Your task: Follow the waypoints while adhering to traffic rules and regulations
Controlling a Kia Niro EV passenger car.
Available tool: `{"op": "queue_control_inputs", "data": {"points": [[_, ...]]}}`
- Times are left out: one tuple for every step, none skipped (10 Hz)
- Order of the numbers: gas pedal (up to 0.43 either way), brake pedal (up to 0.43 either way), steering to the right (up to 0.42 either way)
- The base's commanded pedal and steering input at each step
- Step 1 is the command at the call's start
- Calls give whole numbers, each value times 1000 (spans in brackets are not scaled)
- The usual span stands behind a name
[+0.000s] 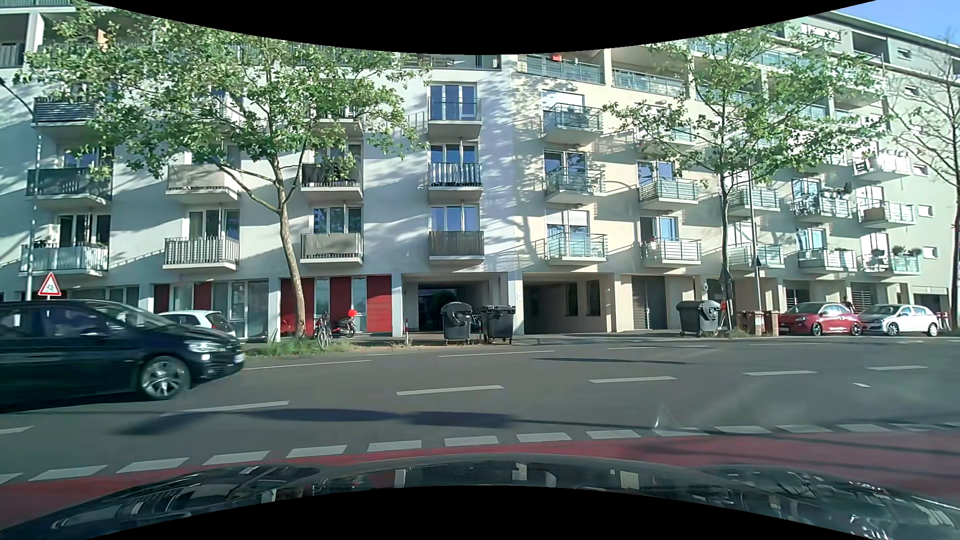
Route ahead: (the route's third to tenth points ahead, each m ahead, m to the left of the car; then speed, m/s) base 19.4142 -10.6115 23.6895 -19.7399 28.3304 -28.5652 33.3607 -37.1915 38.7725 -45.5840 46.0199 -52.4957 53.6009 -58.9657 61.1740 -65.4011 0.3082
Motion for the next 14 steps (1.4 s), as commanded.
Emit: {"op": "queue_control_inputs", "data": {"points": [[220, 0, 277], [260, 0, 285], [280, 0, 296], [287, 0, 311], [311, 0, 325], [331, 0, 343], [350, 0, 360], [350, 0, 376], [350, 0, 394], [350, 0, 407], [350, 0, 412], [350, 0, 413], [350, 0, 413], [350, 0, 412]]}}
